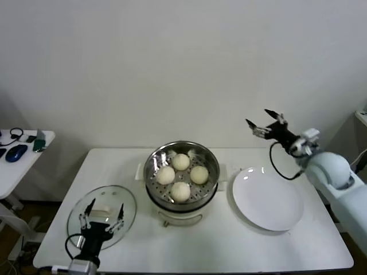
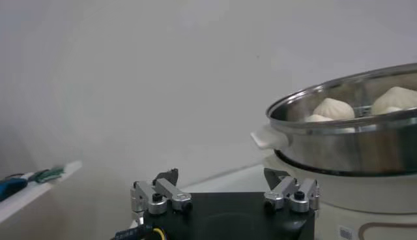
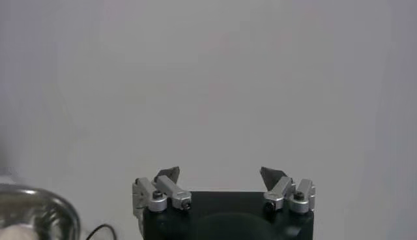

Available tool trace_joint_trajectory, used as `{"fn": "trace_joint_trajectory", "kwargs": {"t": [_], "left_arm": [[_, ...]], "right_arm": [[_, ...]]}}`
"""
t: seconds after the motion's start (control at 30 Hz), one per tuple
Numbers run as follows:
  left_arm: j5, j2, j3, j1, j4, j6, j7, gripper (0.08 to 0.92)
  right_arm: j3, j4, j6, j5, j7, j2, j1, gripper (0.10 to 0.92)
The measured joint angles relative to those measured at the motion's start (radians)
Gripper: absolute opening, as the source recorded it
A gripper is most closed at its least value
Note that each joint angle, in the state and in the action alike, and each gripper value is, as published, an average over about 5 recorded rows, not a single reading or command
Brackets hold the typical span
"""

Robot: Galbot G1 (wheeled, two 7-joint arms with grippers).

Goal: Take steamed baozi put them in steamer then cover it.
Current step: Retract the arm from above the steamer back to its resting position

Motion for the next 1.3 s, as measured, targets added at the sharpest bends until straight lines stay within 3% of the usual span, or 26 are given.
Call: {"fn": "trace_joint_trajectory", "kwargs": {"t": [0.43,0.67,1.0,1.3], "left_arm": [[0.040,0.036,-0.032,0.045,0.004,-0.074,-0.055,0.823],[0.241,0.076,-0.063,0.082,0.038,-0.129,-0.165,0.823],[0.744,0.147,-0.066,0.048,0.218,-0.120,-0.319,0.823],[0.969,0.180,-0.062,-0.061,0.383,-0.113,-0.391,0.823]], "right_arm": [[0.283,0.025,0.309,-0.137,-0.028,0.269,-0.620,0.823],[0.305,0.023,0.426,-0.185,-0.019,0.373,-0.714,0.823],[0.302,0.003,0.498,-0.229,0.005,0.446,-0.763,0.823],[0.304,-0.013,0.535,-0.247,0.024,0.481,-0.786,0.823]]}}
